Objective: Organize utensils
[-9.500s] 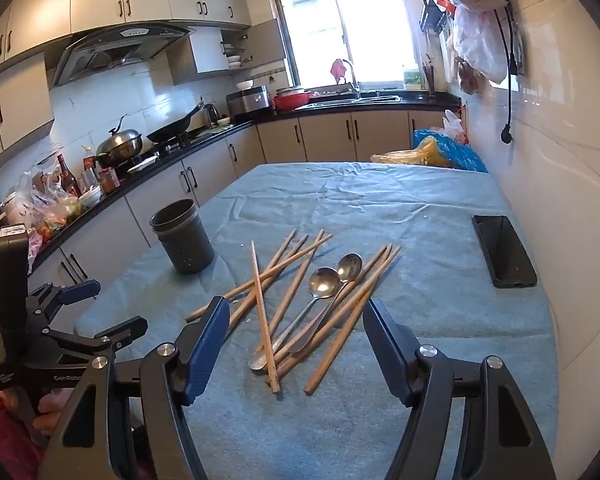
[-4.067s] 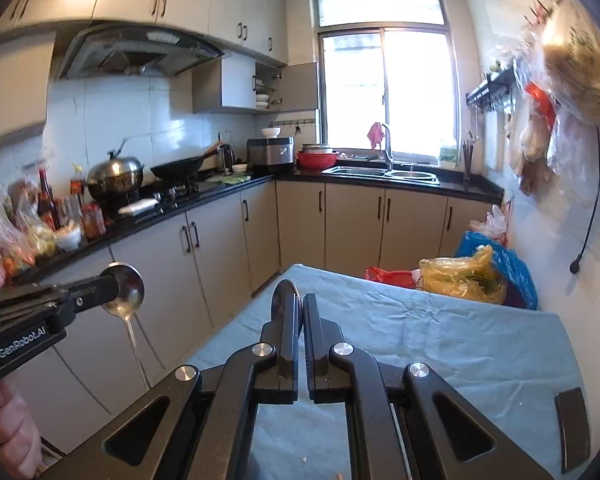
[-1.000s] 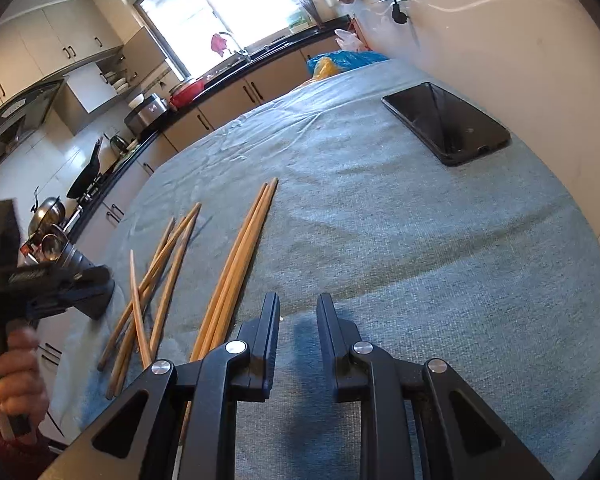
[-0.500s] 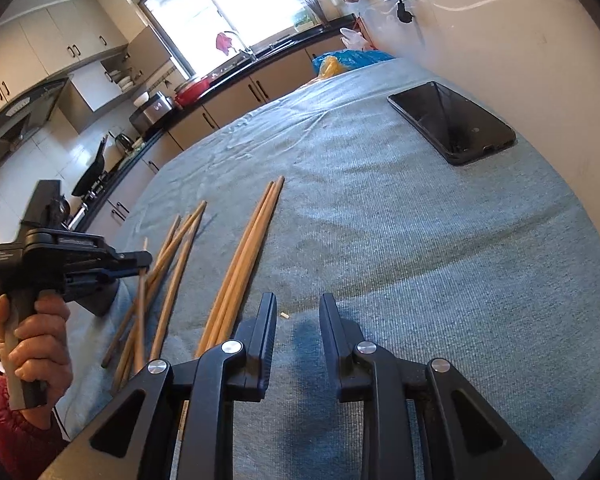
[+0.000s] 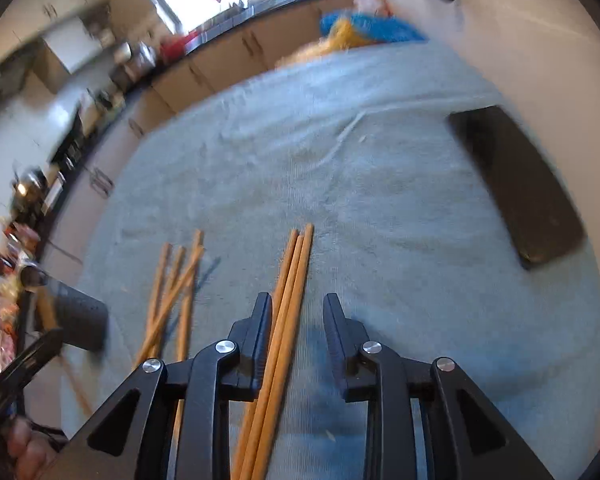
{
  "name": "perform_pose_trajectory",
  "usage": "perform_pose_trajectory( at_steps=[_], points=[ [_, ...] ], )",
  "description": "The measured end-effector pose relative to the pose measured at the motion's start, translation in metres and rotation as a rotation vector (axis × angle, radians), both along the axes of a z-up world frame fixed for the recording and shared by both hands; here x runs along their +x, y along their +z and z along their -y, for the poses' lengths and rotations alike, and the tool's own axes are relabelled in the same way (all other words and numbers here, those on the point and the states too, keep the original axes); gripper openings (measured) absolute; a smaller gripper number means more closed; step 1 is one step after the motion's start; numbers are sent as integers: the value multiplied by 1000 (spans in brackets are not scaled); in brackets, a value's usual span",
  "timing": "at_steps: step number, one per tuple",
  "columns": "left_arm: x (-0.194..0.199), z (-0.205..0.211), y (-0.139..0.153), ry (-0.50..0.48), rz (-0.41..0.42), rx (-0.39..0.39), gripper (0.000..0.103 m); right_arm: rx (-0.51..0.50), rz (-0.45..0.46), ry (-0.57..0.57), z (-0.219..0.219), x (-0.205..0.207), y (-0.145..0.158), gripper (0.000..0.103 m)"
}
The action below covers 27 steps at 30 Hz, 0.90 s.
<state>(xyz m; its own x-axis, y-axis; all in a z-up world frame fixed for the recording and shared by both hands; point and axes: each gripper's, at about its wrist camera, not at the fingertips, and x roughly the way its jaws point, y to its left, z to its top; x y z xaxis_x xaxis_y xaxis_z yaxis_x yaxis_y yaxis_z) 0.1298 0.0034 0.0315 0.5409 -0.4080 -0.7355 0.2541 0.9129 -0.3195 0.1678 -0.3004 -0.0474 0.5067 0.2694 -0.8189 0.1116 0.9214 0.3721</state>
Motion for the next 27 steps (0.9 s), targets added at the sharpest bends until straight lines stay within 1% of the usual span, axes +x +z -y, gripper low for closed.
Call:
perform_pose_trajectory(
  at_steps=[2,4,6,9,13,16,17,18,19,20,21,23,24,25,27],
  points=[
    [-5,-2,5,-12,23,-6,9,-37,-38,-6,-4,18,-7,28],
    [-10,-2,9,-14,45,0,9,-73,-64,-19,-7,28,-11,28],
    [-13,-2,13,-21,69,1,9,-101,-75,-14,-9,35,-13,28],
    [-18,-4,16,-23,88,2,9,-145,-87,-38,-12,41,-14,28],
    [-20,-5,17,-27,95,2,9,-200,-99,-27,-19,45,-13,25],
    [-22,-4,17,-30,96,3,9,-312,-106,7,-30,48,-14,24],
    [-21,-4,17,-32,97,5,9,-334,-118,16,-33,49,-14,23],
    [-21,-3,16,-33,97,10,9,-359,-120,34,-36,51,-14,18],
    [-23,-3,16,-33,98,12,9,-381,-124,59,-38,53,-13,8],
    [-23,-2,17,-34,98,14,9,-396,-130,67,-38,55,-14,8],
    [-24,-2,17,-37,99,16,9,-404,-131,78,-37,56,-13,7],
    [-26,0,19,-38,106,22,9,-373,-129,85,-30,53,-13,6],
    [-27,0,21,-40,112,25,9,-350,-124,79,-26,50,-11,6],
    [-28,1,22,-43,117,27,9,-302,-108,64,-19,44,-8,6],
    [-31,4,26,-44,127,33,9,-241,-58,40,-9,31,4,6]
  ],
)
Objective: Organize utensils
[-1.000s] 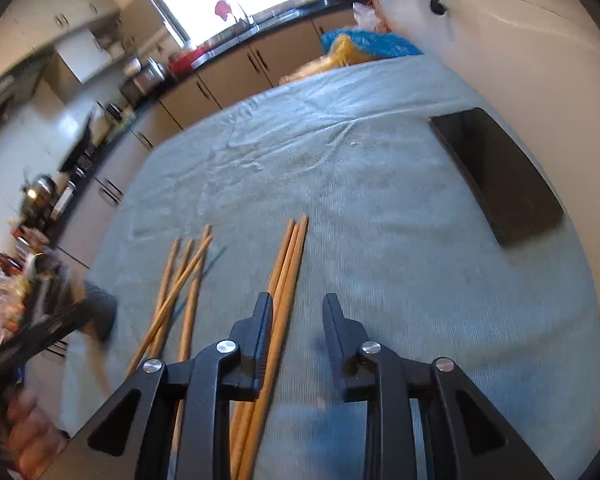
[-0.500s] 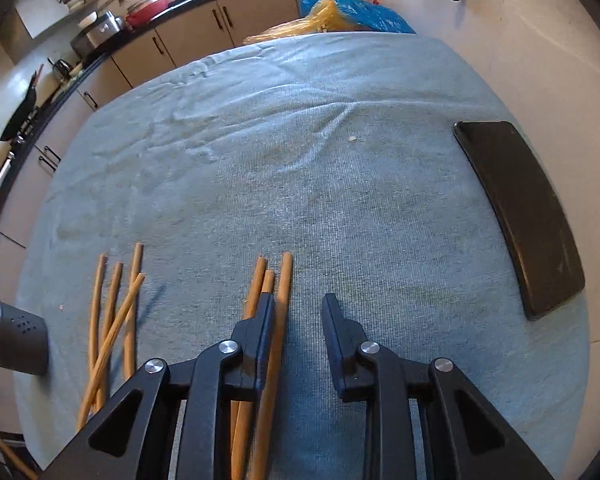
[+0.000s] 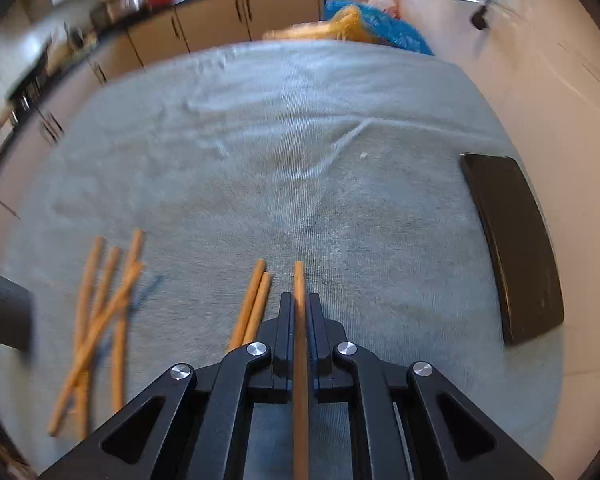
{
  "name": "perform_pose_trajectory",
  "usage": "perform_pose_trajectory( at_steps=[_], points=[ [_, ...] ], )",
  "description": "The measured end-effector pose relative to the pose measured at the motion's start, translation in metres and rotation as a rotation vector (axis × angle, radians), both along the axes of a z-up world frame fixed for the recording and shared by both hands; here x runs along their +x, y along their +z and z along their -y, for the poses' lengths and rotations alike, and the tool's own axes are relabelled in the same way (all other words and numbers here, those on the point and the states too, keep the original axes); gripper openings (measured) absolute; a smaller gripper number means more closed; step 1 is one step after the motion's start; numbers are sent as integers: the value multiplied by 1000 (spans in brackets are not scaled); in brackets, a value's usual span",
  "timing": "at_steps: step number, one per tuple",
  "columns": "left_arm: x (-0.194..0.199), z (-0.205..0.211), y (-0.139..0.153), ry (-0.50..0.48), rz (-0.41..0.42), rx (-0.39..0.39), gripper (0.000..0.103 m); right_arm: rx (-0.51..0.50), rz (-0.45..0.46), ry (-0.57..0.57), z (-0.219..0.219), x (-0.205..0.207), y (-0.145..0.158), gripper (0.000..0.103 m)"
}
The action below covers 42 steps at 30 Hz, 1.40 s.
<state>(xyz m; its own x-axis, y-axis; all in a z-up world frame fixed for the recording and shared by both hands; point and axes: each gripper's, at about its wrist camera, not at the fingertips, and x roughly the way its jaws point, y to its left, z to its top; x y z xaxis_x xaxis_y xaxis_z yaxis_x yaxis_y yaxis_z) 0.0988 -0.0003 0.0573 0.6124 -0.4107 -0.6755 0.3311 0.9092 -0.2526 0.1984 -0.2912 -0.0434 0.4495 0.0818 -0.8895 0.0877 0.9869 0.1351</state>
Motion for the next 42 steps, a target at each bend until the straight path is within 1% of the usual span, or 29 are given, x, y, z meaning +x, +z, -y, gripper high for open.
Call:
perform_pose_trajectory(
  at_steps=[2,4,5,6,8,9,12,15,17,18,20,22,24,28,31,33,36,38,42],
  points=[
    [-4,2,4,-4,15,6,8,80,88,-3,8,-21,20,6],
    [-9,4,10,-5,38,11,8,129,191,2,13,-46,42,6],
    [-11,5,12,-6,46,14,8,136,233,8,13,-57,50,6],
    [-13,6,14,-6,57,19,8,142,300,12,14,-75,64,6],
    [-18,9,18,-11,72,25,8,149,390,21,11,-98,80,6],
    [-21,10,19,-18,76,29,8,145,425,25,10,-109,86,6],
    [-29,17,21,-25,100,58,8,113,567,26,3,-150,105,6],
    [-35,23,22,-41,111,71,8,105,659,21,-3,-170,116,6],
    [-33,27,19,-45,93,87,8,90,671,22,-7,-178,118,6],
    [-26,28,14,-51,47,90,9,103,670,18,-5,-178,117,6],
    [-5,25,-2,-56,-76,71,9,133,660,7,-1,-178,116,6],
    [14,26,-18,-55,-177,78,9,152,655,-12,7,-178,114,6],
    [37,19,-37,1,-282,65,9,174,652,-18,14,-178,113,6],
    [73,16,-66,75,-396,87,9,200,654,-9,21,-177,111,6],
    [84,20,-73,67,-425,96,10,199,652,4,22,-177,109,6],
    [90,19,-75,91,-432,95,18,196,651,10,23,-176,107,6],
    [97,26,-76,94,-423,100,23,206,648,15,27,-175,104,6],
    [103,29,-79,114,-424,112,23,210,645,11,30,-174,102,6],
    [115,36,-88,106,-447,97,23,219,646,14,32,-174,100,6]
  ],
)
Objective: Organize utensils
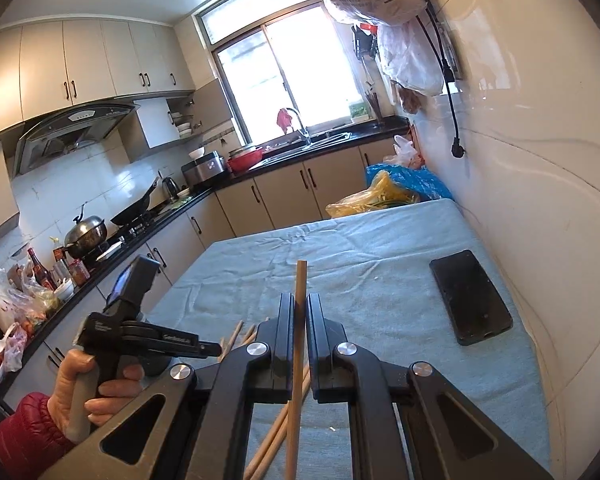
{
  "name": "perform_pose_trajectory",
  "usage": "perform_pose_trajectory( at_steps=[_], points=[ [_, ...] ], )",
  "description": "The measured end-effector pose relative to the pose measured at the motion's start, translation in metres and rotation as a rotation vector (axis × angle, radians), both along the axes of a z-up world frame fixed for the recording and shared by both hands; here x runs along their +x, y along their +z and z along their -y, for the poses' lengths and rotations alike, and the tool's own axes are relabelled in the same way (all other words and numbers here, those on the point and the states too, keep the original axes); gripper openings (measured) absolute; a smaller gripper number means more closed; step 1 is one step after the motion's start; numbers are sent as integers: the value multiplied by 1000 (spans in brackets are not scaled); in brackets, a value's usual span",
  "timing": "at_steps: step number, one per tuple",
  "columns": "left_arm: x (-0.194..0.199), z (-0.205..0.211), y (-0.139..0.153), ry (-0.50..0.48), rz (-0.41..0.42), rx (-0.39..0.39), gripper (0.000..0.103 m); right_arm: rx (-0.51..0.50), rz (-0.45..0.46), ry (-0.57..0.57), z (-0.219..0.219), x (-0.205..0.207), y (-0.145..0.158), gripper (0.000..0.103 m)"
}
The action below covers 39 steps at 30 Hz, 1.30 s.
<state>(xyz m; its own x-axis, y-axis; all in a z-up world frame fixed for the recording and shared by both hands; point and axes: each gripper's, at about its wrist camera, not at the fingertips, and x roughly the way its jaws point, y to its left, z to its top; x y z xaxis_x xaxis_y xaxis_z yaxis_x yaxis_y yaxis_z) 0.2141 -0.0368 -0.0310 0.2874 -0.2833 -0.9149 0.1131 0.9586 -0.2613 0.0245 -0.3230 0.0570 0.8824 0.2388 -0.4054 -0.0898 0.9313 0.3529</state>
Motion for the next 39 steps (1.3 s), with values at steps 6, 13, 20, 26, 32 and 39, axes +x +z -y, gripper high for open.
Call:
perform_pose_trajectory(
  at_steps=[6,13,20,26,32,39],
  points=[
    [7,5,-12,12,-14,0,7,14,-4,7,-1,1,-1,6],
    [-19,1,17,-18,77,-37,6,11,-2,15,-4,-1,1,6],
    [-67,-3,78,-61,279,-53,6,-3,36,34,-17,-9,14,6],
    [-104,-13,119,-70,439,-51,6,-29,78,42,-33,-18,29,6],
    [-126,-23,136,-79,519,-40,5,-42,96,60,-49,-21,35,6],
    [-139,-35,148,-83,560,-56,5,-56,103,82,-67,-20,41,6]
  ],
)
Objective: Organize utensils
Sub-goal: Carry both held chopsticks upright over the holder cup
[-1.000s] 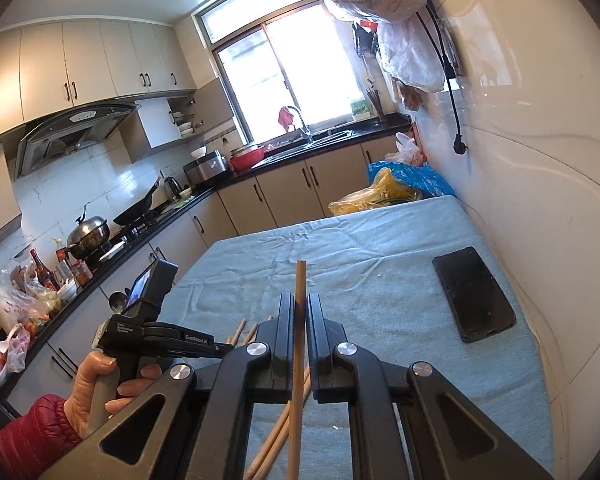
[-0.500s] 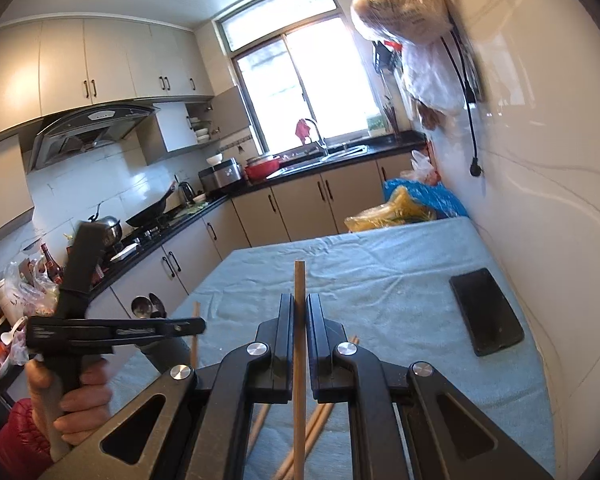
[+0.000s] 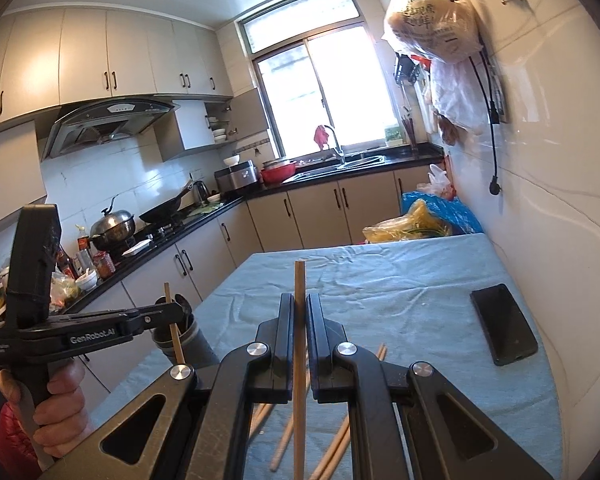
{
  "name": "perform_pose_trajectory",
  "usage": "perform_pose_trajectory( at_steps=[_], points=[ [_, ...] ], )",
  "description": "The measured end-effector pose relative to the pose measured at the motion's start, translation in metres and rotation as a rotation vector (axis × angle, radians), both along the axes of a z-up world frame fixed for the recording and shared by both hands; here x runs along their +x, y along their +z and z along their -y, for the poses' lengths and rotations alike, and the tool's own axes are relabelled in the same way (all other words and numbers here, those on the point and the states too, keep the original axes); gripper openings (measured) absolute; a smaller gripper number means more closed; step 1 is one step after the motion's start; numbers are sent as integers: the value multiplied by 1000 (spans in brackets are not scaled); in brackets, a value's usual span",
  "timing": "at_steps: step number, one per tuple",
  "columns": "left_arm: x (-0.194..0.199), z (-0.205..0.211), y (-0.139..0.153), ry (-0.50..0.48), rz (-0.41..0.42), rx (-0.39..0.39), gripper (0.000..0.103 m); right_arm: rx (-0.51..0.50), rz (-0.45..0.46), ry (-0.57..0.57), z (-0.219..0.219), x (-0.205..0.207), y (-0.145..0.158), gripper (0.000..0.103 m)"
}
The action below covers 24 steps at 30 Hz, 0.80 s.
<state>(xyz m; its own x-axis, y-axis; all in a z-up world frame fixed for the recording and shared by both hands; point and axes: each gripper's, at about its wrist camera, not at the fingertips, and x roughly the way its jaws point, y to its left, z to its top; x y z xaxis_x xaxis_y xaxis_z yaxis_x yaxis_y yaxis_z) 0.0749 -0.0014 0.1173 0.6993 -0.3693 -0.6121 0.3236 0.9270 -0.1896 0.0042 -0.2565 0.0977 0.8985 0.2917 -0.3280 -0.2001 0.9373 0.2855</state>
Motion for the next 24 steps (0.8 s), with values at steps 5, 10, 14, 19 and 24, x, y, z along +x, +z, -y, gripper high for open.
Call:
perform_pose_trajectory(
  at_steps=[5,10,14,19,24],
  points=[
    [-8,-11,8,8,26,-7,5,0,-2,18,-7,4,4,6],
    [-15,-24,20,14,54,-2,5,10,-7,45,-15,10,9,6],
    [-17,-37,34,28,81,2,5,23,-10,77,-24,22,17,6],
    [-15,-58,58,77,131,14,5,21,19,126,-49,39,39,6],
    [-6,-82,83,123,180,5,5,21,69,172,-79,55,63,6]
  ],
)
